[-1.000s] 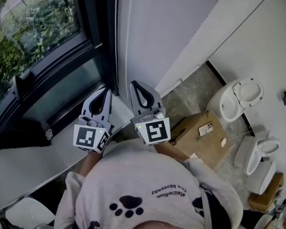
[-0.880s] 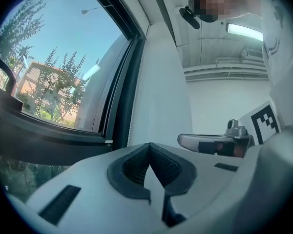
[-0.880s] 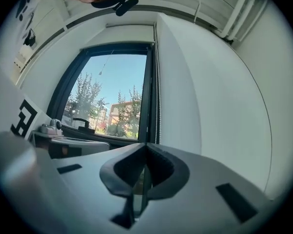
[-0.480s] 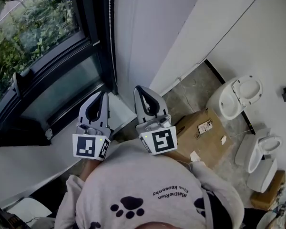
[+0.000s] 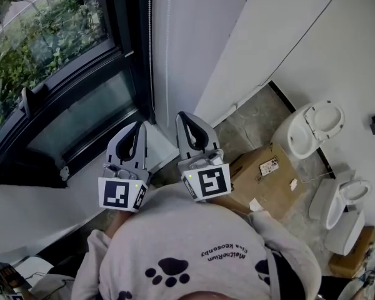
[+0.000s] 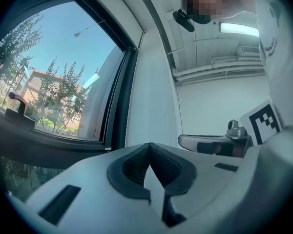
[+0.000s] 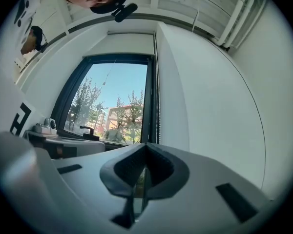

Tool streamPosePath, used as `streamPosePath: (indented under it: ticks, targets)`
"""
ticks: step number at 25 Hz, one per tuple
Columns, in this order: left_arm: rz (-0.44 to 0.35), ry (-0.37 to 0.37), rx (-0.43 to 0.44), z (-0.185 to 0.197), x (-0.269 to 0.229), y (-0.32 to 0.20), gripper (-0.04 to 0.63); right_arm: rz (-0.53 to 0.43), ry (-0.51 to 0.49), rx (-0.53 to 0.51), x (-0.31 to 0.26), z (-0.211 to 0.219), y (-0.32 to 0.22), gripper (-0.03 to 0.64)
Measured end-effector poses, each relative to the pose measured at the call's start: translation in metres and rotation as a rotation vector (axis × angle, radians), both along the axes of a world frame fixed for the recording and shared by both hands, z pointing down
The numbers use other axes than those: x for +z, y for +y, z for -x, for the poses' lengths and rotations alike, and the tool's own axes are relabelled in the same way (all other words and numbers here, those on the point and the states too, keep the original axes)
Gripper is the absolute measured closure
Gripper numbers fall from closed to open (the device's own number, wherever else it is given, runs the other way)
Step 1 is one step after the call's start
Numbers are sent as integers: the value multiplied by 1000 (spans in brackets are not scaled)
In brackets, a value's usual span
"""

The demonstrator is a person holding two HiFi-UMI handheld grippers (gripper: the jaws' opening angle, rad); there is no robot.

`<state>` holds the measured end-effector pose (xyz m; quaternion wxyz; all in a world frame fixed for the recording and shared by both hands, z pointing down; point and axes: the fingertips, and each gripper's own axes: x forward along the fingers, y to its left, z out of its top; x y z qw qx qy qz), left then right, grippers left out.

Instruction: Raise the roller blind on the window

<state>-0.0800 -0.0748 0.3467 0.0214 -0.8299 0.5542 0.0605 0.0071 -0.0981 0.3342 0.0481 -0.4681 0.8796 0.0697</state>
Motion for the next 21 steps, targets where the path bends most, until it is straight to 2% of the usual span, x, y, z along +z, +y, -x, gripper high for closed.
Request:
streamPosePath:
  ticks: [8, 21]
  targets:
    - [4, -15, -15, -6, -1, 9, 589, -27, 31, 12, -4, -5, 9, 609]
    - [1, -52, -106, 2, -5, -8, 589, -49, 54, 15, -4, -12, -2, 609]
